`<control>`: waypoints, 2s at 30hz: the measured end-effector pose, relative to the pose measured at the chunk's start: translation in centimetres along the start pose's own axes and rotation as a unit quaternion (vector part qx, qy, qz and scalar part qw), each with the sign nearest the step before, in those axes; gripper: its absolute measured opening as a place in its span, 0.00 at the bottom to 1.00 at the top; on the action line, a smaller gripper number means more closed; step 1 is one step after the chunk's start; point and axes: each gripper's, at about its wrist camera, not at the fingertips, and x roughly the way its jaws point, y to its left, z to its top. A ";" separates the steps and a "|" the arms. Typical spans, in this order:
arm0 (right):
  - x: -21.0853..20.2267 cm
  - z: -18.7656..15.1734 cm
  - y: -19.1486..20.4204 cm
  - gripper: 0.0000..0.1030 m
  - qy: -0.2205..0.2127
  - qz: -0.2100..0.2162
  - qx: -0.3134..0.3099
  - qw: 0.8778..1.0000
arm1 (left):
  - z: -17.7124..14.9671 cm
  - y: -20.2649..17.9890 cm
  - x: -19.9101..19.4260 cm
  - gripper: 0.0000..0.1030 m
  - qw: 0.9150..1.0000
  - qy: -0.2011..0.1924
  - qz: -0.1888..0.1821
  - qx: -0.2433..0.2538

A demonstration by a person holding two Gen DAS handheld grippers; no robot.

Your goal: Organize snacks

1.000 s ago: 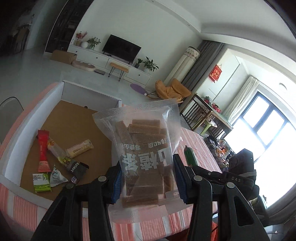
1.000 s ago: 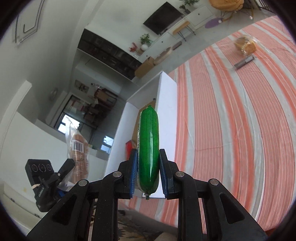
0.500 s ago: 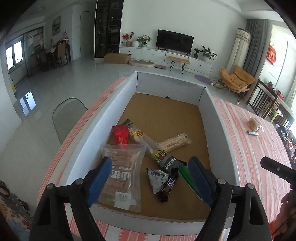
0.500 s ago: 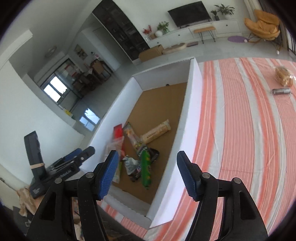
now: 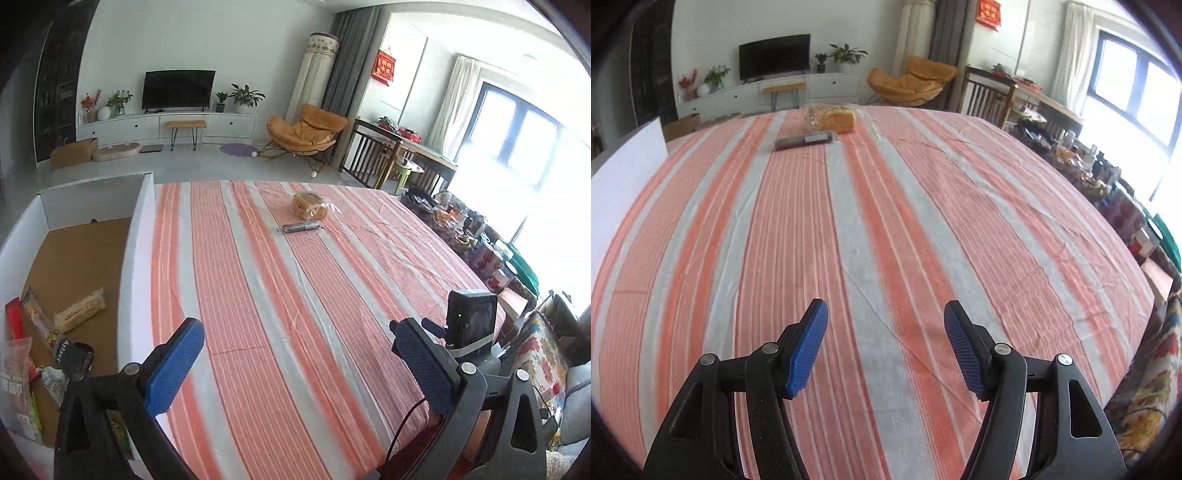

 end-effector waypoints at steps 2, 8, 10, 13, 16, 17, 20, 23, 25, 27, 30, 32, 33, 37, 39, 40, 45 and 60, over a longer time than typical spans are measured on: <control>-0.8 -0.1 -1.6 0.67 -0.013 -0.004 0.039 0.999 | -0.1 -2.0 3.4 1.00 1.000 0.024 -0.010 0.003; 0.2 0.5 -1.0 0.67 -0.002 0.002 0.046 0.999 | -0.9 -2.0 12.9 1.00 0.996 0.070 0.044 -0.019; 0.1 0.3 -1.1 0.67 -0.004 0.006 0.048 0.999 | -1.3 -1.6 15.1 1.00 0.995 0.074 0.071 -0.012; 0.2 -0.2 -1.4 0.67 0.001 0.012 0.059 0.998 | -1.8 -0.6 17.4 1.00 0.992 0.083 0.099 0.001; 0.6 -0.3 -2.1 0.67 0.008 0.019 0.074 0.997 | -2.7 0.1 19.2 1.00 0.989 0.091 0.116 0.020; 0.6 -0.4 -2.3 0.67 0.008 0.020 0.079 0.997 | -2.8 0.2 19.6 1.00 0.988 0.094 0.122 0.024; 0.6 -0.5 -2.8 0.67 0.009 0.024 0.091 0.996 | -3.3 0.6 20.1 1.00 0.986 0.102 0.127 0.028; 0.8 -0.5 -3.0 0.67 0.012 0.025 0.096 0.995 | -3.8 0.5 20.2 0.99 0.985 0.103 0.136 0.037; 0.9 -0.5 -3.0 0.67 0.013 0.025 0.098 0.995 | -3.9 0.4 20.3 0.99 0.984 0.107 0.133 0.041; 1.0 -0.5 -3.0 0.67 0.015 0.026 0.099 0.995 | -3.9 0.3 20.4 1.00 0.984 0.109 0.136 0.044; 1.1 -0.5 -3.2 0.67 0.019 0.027 0.102 0.994 | -3.8 0.3 20.4 1.00 0.984 0.109 0.135 0.043; 1.3 -0.5 -3.3 0.67 0.022 0.029 0.105 0.994 | -3.8 0.4 20.4 1.00 0.984 0.109 0.135 0.043; 1.3 -0.5 -3.4 0.67 0.023 0.029 0.107 0.994 | -3.8 0.4 20.4 1.00 0.984 0.109 0.135 0.043; 1.4 -0.5 -3.5 0.67 0.025 0.033 0.112 0.993 | -3.8 0.4 20.4 1.00 0.984 0.109 0.135 0.043; 1.5 -0.5 -3.5 0.67 0.027 0.035 0.113 0.993 | -3.8 0.4 20.4 1.00 0.984 0.109 0.135 0.043; 1.6 -0.5 -3.5 0.67 0.029 0.036 0.113 0.993 | -3.8 0.3 20.4 1.00 0.984 0.109 0.135 0.043; 1.9 -0.6 -3.7 0.67 0.037 0.040 0.117 0.992 | -3.8 0.4 20.4 1.00 0.984 0.109 0.135 0.043; 2.2 -0.7 -3.1 0.71 0.048 0.036 0.108 0.992 | -3.8 0.4 20.4 1.00 0.984 0.109 0.135 0.043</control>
